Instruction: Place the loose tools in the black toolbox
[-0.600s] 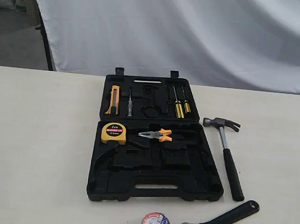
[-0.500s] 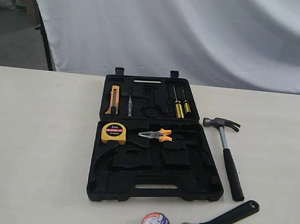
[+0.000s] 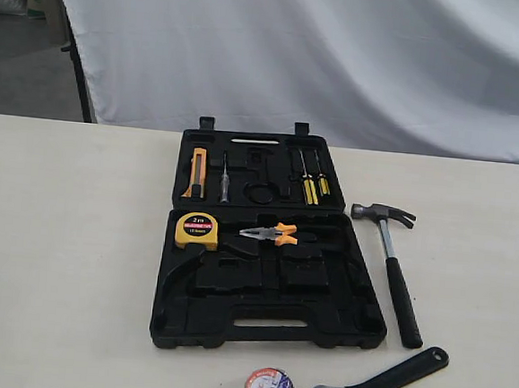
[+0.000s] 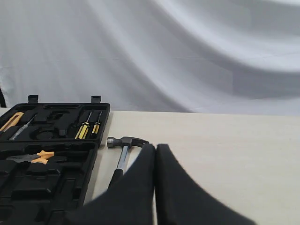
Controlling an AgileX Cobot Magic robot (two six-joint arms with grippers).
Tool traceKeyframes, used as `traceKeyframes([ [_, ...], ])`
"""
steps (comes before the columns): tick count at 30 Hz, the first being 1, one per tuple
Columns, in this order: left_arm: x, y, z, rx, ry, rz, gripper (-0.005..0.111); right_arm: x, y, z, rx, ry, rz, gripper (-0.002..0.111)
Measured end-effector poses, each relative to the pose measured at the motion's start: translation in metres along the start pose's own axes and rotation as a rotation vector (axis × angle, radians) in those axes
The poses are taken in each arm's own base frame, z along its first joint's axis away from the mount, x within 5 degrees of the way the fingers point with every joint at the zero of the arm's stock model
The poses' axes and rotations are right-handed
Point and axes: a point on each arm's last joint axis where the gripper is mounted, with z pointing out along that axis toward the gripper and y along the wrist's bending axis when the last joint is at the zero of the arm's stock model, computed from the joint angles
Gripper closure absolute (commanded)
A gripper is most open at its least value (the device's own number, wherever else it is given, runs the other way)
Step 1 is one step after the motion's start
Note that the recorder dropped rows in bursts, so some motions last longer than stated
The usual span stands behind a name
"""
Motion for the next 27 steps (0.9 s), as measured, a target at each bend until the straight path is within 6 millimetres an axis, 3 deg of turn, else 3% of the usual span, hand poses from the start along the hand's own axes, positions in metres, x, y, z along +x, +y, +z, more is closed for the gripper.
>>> traceKeyframes([
  [12, 0.0, 0.0, 0.0, 0.0, 0.0, 0.0, 0.106, 0.0, 0.0, 0.0, 0.0, -0.004, 0.0, 0.109],
  [19, 0.0, 0.0, 0.0, 0.0, 0.0, 0.0, 0.106, -0.015, 0.0, -0.001, -0.006, -0.163, 0.122, 0.109],
  [27, 0.0, 0.0, 0.0, 0.0, 0.0, 0.0, 0.106, -0.016, -0.001, -0.001, -0.006, -0.174, 0.141, 0.109],
])
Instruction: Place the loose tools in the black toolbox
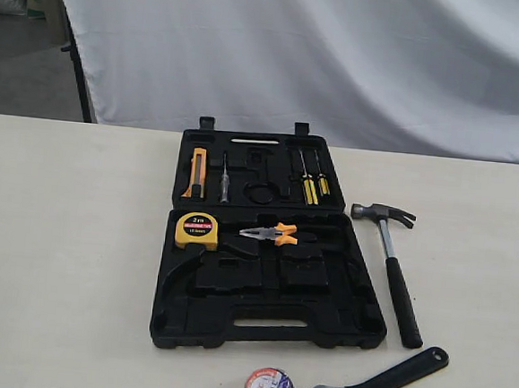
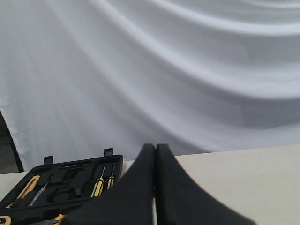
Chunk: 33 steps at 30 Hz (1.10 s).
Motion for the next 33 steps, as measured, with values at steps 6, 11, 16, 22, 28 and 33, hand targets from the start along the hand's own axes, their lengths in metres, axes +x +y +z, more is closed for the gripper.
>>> traceKeyframes([
  [6, 0.0, 0.0, 0.0, 0.0, 0.0, 0.0, 0.106, 0.0, 0.0, 0.0, 0.0, 0.0, 0.0, 0.109],
  [11, 0.0, 0.0, 0.0, 0.0, 0.0, 0.0, 0.106, 0.0, 0.0, 0.0, 0.0, 0.0, 0.0, 0.109],
  [16, 0.0, 0.0, 0.0, 0.0, 0.0, 0.0, 0.106, 0.0, 0.0, 0.0, 0.0, 0.0, 0.0, 0.109],
  [22, 0.0, 0.0, 0.0, 0.0, 0.0, 0.0, 0.106, 0.0, 0.0, 0.0, 0.0, 0.0, 0.007, 0.109],
  [28, 0.0, 0.0, 0.0, 0.0, 0.0, 0.0, 0.106, -0.013, 0.0, -0.001, -0.01, -0.15, 0.152, 0.109],
  [33, 0.0, 0.0, 0.0, 0.0, 0.0, 0.0, 0.106, -0.025, 0.0, -0.004, -0.06, -0.284, 0.405, 0.109],
])
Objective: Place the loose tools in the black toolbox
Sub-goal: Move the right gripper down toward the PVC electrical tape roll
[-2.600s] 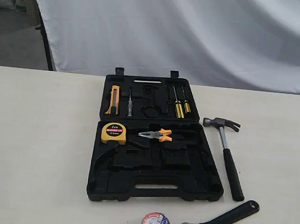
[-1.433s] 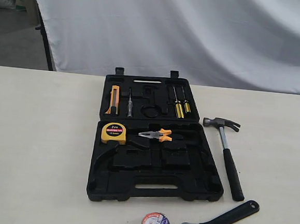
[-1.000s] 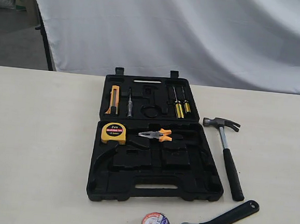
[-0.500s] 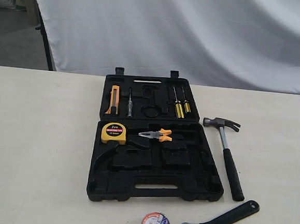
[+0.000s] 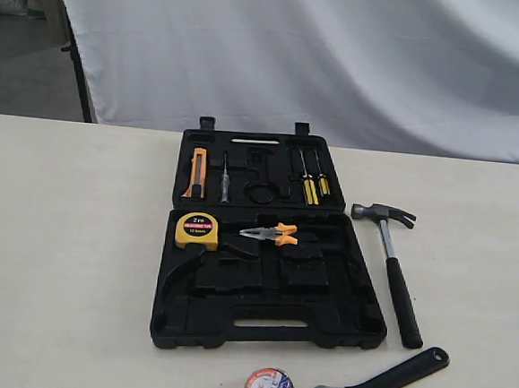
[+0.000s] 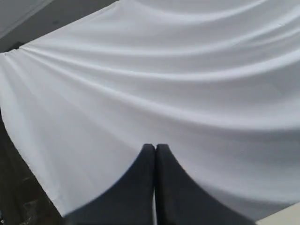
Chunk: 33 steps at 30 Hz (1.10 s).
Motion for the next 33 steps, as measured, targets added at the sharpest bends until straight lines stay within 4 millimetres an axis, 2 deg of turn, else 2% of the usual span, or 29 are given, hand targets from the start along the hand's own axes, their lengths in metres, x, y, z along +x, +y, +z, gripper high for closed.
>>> traceKeyframes([
  [8, 0.0, 0.0, 0.0, 0.0, 0.0, 0.0, 0.106, 0.007, 0.007, 0.002, -0.085, 0.069, -0.171, 0.109],
  [14, 0.0, 0.0, 0.0, 0.0, 0.0, 0.0, 0.106, 0.02, 0.008, 0.027, -0.047, 0.308, -0.195, 0.109],
  [17, 0.0, 0.0, 0.0, 0.0, 0.0, 0.0, 0.106, 0.044, 0.009, 0.057, -0.078, 0.588, -0.233, 0.109],
  [21, 0.0, 0.0, 0.0, 0.0, 0.0, 0.0, 0.106, 0.069, 0.009, 0.078, -0.089, 0.785, -0.22, 0.109],
  [23, 0.0, 0.0, 0.0, 0.0, 0.0, 0.0, 0.106, 0.097, 0.007, 0.097, -0.077, 0.96, -0.222, 0.109],
  [29, 0.0, 0.0, 0.0, 0.0, 0.0, 0.0, 0.106, 0.148, 0.014, 0.146, -0.031, 1.157, -0.262, 0.109],
  [33, 0.0, 0.0, 0.0, 0.0, 0.0, 0.0, 0.106, 0.167, 0.017, 0.15, 0.045, 1.246, -0.328, 0.109],
])
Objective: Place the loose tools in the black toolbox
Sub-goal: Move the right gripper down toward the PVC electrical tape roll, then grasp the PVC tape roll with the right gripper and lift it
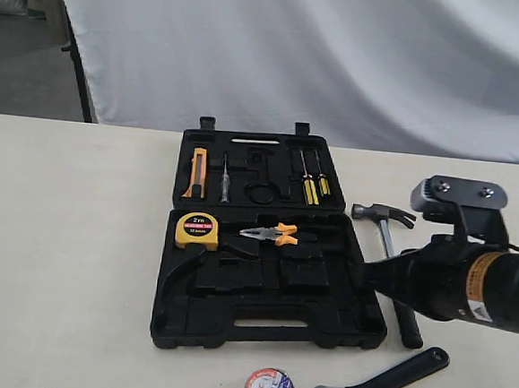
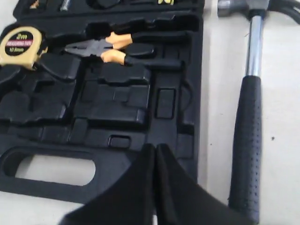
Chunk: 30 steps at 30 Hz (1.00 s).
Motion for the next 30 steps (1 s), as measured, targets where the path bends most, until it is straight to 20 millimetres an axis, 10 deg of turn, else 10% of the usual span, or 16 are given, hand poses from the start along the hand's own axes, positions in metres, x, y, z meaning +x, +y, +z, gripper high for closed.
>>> traceKeyframes([
  [24, 0.0, 0.0, 0.0, 0.0, 0.0, 0.0, 0.106, 0.032, 0.107, 0.01, -0.114, 0.142, -0.325, 0.107],
  [30, 0.0, 0.0, 0.0, 0.0, 0.0, 0.0, 0.106, 0.043, 0.112, 0.006, -0.046, 0.183, -0.368, 0.056],
])
